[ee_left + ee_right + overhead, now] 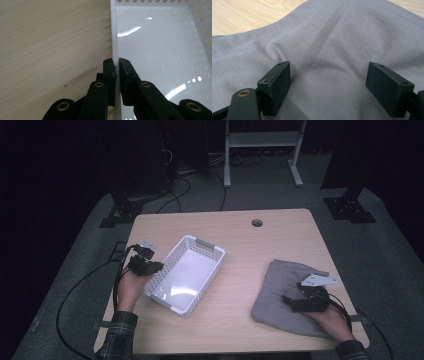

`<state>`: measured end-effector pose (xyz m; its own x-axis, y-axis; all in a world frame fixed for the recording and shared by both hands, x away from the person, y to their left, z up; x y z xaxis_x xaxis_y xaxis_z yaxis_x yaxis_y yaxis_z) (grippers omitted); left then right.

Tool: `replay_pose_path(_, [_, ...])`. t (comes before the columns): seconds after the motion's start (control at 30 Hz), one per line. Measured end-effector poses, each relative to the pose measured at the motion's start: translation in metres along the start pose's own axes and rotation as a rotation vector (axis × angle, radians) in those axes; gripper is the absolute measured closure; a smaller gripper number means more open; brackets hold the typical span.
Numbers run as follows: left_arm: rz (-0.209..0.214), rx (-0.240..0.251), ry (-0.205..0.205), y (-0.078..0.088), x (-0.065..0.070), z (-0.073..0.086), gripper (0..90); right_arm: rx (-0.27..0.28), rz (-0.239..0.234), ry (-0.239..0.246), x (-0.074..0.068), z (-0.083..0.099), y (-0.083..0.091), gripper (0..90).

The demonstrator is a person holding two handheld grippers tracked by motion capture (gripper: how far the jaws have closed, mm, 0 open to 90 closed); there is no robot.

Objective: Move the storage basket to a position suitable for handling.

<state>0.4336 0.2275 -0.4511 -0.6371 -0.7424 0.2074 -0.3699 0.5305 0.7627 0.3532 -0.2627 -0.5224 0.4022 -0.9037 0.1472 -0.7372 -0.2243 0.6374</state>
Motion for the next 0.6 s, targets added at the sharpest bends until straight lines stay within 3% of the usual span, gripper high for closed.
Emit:
replay_pose_path(0.4, [-0.068,0.042,0.082,0.034,-0.017,0.034,84.0,0.0,0.0,0.002,0.0,0.0,0.0,18.7])
replay_pose_path(0.6, [-0.076,0.057,0.11,0.043,-0.026,0.046,83.8,-0.001,0.001,0.002,0.0,0.0,0.0,18.8])
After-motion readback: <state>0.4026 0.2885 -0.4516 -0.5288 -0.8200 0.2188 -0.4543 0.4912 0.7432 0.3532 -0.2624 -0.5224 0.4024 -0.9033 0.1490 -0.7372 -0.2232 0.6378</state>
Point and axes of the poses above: each handheld gripper's, and its own axes: y roughly backward along the jaws, z roughly out of its underside, x roughly to its right, the point moved 6 cm from there along -y, roughly forward along the jaws, and after that the axes turned 15 degrees about z, right-handed, at the moved point
